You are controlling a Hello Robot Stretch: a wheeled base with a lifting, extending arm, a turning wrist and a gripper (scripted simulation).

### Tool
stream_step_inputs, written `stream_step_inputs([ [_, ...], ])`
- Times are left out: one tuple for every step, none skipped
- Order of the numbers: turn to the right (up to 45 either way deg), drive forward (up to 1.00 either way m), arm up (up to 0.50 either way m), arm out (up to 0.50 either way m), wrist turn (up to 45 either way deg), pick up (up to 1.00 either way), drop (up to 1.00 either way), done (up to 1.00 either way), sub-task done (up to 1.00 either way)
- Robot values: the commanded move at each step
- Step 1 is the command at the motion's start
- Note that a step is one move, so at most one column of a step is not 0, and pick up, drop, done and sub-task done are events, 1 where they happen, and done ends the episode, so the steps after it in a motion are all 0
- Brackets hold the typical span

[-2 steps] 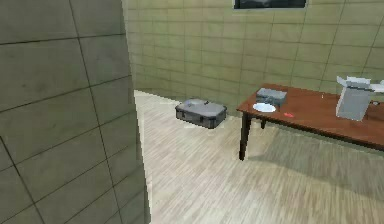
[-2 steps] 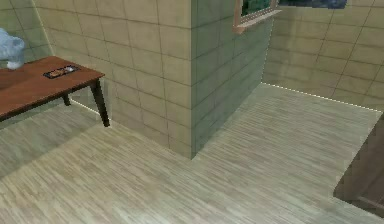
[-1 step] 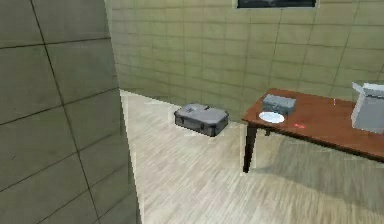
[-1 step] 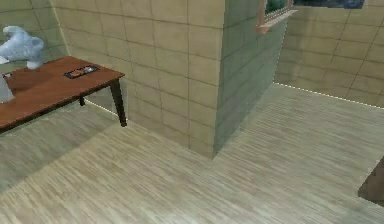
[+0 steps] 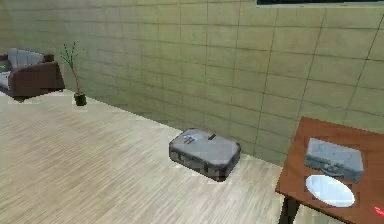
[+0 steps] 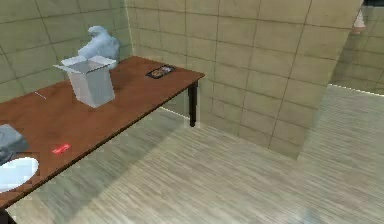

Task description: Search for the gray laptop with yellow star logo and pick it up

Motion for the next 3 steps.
stream_step_inputs([
  [36.0,0.00,0.00,0.00,0.0,0.00,0.00,0.00,0.00],
  [0.0,0.05,0.00,0.00,0.0,0.00,0.00,0.00,0.00],
  [-33.0,0.00,0.00,0.00,0.0,0.00,0.00,0.00,0.00],
])
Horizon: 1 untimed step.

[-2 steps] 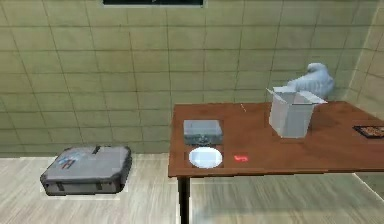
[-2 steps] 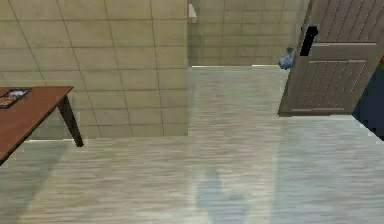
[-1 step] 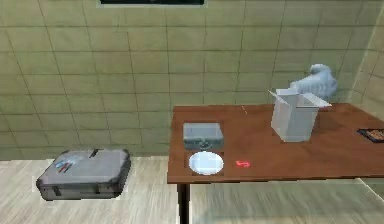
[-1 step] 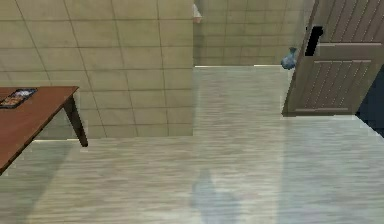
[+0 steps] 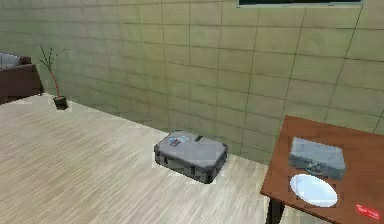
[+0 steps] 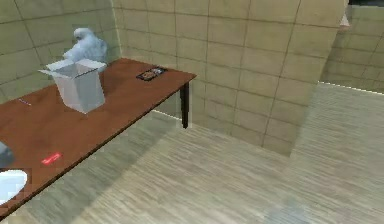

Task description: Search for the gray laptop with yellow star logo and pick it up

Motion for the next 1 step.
stream_step_inputs([
  [0.0,0.55,0.00,0.00,0.0,0.00,0.00,0.00,0.00],
])
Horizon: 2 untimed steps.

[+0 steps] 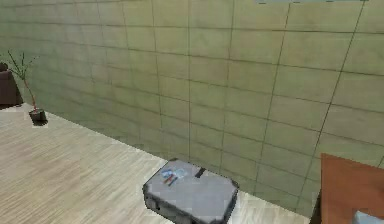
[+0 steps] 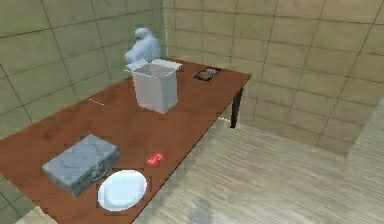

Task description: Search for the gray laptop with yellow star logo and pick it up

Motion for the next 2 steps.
stream_step_inputs([
  [-45.0,0.00,0.00,0.00,0.0,0.00,0.00,0.00,0.00],
  [-12.0,0.00,0.00,0.00,0.0,0.00,0.00,0.00,0.00],
])
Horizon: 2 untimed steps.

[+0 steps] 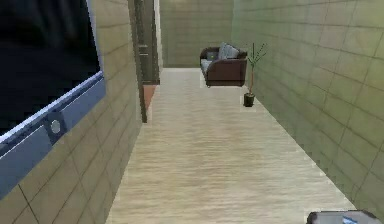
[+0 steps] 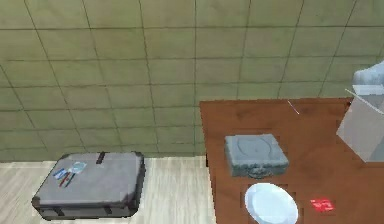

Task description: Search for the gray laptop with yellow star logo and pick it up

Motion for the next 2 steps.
stream_step_inputs([
  [0.0,1.00,0.00,0.00,0.0,0.00,0.00,0.00,0.00],
  [0.0,1.00,0.00,0.00,0.0,0.00,0.00,0.00,0.00],
])
